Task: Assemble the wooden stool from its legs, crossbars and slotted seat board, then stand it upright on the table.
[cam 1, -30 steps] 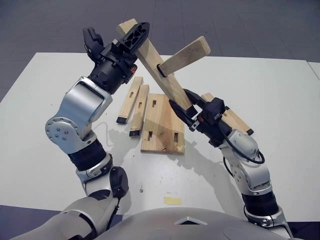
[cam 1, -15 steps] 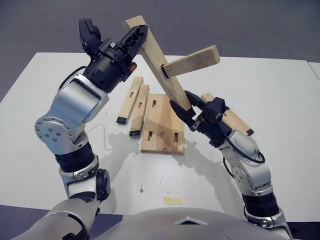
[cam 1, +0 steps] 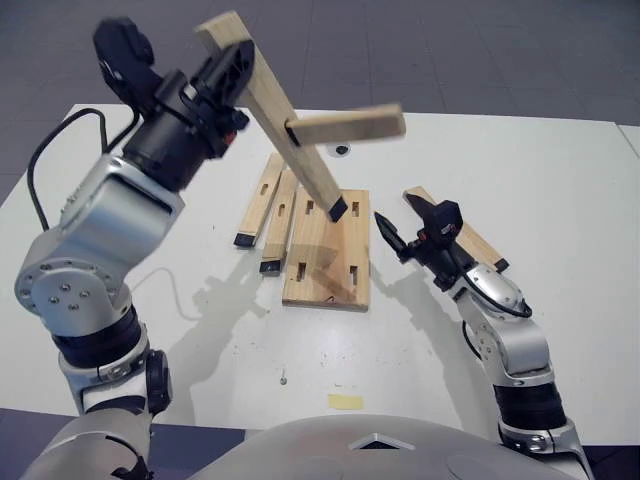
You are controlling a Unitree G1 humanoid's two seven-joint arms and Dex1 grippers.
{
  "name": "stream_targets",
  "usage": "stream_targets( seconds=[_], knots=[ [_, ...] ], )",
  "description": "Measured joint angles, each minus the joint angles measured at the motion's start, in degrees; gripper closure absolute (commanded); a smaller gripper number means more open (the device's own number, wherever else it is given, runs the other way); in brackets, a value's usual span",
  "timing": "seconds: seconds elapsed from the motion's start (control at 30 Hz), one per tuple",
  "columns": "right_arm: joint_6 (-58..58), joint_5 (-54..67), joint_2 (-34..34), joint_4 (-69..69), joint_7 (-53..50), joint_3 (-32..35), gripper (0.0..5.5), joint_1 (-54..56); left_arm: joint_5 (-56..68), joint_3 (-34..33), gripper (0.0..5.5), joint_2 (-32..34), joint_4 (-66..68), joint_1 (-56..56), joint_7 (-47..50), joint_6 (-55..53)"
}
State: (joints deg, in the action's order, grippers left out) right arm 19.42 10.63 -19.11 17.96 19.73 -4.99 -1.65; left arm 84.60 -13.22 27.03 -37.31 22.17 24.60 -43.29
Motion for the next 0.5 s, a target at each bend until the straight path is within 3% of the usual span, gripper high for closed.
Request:
stream_targets(
  seconds=[0.17,0.3,0.5],
  knots=[
    [3.1,-3.5,-6.6,-0.1,4.1,-1.6,0.75,-4.3,1.7,-3.3,4.45,3.6,-4.6,-9.9,-4.2,0.4],
    [5.6,-3.8,-8.1,0.1,8.6,-5.6,0.12,-5.7,-1.9,-6.7,4.45,7.6,-6.0,-17.8,-7.0,0.9],
    [7.8,-3.2,-7.3,1.8,11.6,-9.1,0.1,-4.7,-10.6,-6.4,4.45,6.6,-6.5,-24.2,-8.0,4.4]
  ],
)
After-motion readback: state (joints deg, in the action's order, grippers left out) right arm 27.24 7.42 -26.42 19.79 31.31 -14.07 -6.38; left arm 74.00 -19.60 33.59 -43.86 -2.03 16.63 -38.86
